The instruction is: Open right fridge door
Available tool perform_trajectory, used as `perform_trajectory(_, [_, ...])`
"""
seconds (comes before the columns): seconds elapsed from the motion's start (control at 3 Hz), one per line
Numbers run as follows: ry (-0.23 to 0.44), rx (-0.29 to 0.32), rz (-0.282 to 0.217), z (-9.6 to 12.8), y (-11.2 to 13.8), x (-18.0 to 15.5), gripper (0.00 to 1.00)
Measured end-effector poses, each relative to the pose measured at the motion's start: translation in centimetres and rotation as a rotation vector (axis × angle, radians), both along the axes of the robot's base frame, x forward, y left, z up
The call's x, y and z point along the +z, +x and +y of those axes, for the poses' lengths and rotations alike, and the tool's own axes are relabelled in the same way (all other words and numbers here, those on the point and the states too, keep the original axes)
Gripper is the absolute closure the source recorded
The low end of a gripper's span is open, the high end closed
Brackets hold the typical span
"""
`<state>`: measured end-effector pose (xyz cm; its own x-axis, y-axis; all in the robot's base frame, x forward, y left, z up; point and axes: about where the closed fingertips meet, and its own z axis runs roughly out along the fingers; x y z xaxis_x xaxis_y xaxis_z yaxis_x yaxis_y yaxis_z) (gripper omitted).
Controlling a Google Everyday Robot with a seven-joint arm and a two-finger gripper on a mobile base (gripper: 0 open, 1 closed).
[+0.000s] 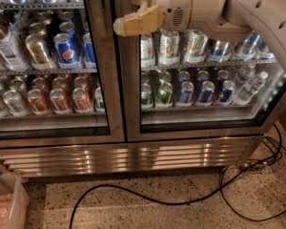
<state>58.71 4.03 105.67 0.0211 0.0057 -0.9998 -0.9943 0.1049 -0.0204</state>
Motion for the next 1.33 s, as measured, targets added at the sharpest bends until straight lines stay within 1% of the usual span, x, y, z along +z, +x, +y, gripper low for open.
perform_trajectory(0.33, [-0.003,0.023,0.005,0.78,0.59,-0.09,0.0])
perform_trajectory(0.67, [-0.005,0.026,0.006,0.86,0.47,-0.17,0.0])
perform_trajectory(1.0, [-0.031,0.019,0.014,1.26,0.53,-0.99,0.19])
perform_trajectory(1.33, [-0.031,0.019,0.014,1.26,0.53,-0.99,0.42])
